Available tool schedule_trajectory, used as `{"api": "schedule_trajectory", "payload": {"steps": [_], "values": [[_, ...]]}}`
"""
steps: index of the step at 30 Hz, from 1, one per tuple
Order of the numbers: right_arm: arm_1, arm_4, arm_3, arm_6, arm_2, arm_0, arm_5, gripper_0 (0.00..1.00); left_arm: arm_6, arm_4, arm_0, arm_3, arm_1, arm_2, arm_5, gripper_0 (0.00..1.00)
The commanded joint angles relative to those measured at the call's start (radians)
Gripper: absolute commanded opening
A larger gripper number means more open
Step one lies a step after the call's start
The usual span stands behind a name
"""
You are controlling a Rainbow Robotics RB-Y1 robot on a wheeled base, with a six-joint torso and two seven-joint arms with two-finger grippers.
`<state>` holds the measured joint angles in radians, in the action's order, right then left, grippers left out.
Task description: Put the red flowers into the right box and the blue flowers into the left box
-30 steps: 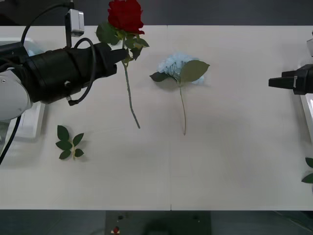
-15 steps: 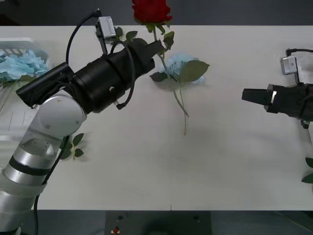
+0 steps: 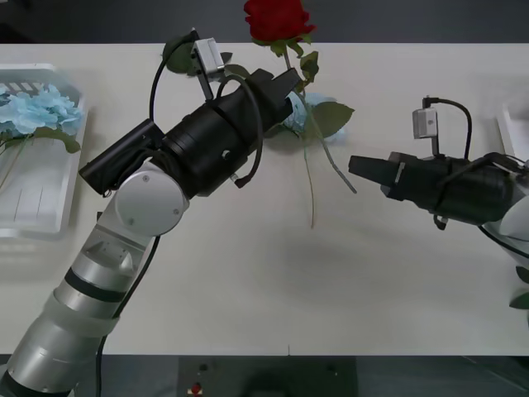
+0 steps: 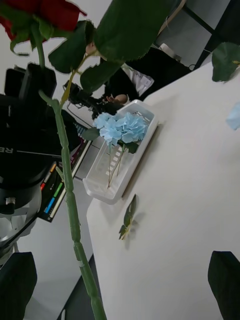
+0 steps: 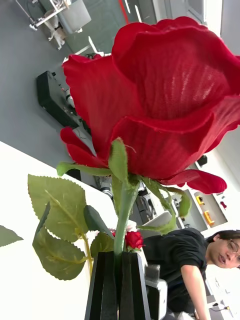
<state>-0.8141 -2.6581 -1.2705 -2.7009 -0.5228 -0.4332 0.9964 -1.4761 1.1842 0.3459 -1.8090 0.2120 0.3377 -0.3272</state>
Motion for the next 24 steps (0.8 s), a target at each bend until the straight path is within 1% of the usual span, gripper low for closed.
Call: {"api": "schedule_trajectory", "payload": {"steps": [1,9,10,11,14,16,17,18,24], "values": [[0.024,0.04,-0.093,-0.004,0.009,-0.016,-0.079,1.0,-0.027,-0.018,0.058,0.017,-0.019,-0.003,0.01,0.0],[0.082,0.04,-0.107,-0.004,-0.013,-0.048,-0.122,1.0,-0.029,-0.009,0.065,0.033,-0.019,0.003,0.007,0.0],[0.086,0.04,-0.109,-0.004,-0.013,-0.05,-0.125,0.9,-0.029,-0.009,0.065,0.033,-0.017,0.003,0.007,0.0],[0.087,0.04,-0.109,-0.004,-0.013,-0.052,-0.13,0.71,-0.027,-0.009,0.064,0.034,-0.014,0.004,0.007,0.0],[0.089,0.041,-0.109,-0.004,-0.016,-0.052,-0.139,0.27,-0.027,-0.003,0.064,0.034,-0.011,0.004,0.007,0.0],[0.089,0.043,-0.109,-0.004,-0.019,-0.053,-0.142,0.08,-0.026,-0.001,0.064,0.033,-0.009,0.004,0.007,0.0],[0.09,0.043,-0.109,-0.004,-0.022,-0.056,-0.142,0.03,-0.026,0.0,0.065,0.033,-0.008,0.004,0.007,0.0],[0.09,0.043,-0.109,-0.004,-0.022,-0.056,-0.144,0.0,-0.027,0.003,0.064,0.034,-0.008,0.004,0.007,0.0],[0.09,0.043,-0.109,-0.004,-0.022,-0.056,-0.142,0.0,-0.027,0.011,0.065,0.033,0.001,0.004,0.007,0.0]]}}
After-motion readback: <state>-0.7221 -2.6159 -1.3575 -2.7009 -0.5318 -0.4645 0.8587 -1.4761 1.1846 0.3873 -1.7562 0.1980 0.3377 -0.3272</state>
